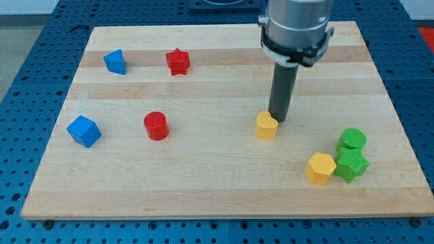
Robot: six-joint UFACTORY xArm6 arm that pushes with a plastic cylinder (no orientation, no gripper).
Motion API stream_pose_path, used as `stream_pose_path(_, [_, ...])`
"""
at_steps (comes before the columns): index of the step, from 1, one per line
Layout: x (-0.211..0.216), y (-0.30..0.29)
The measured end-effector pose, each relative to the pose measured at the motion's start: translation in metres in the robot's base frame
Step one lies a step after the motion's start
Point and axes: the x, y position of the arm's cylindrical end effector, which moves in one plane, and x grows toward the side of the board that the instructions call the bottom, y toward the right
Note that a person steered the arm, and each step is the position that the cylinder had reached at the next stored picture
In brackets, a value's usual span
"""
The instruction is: Move yellow heart towards the bottom center
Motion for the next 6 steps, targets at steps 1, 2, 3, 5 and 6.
stream_pose_path(1, [0.030,0.014])
stream_pose_path(2, [0.026,0.023])
stream_pose_path(3, [-0.012,0.021])
stream_pose_path(5, [0.015,-0.034])
stream_pose_path(6, [0.045,-0.036])
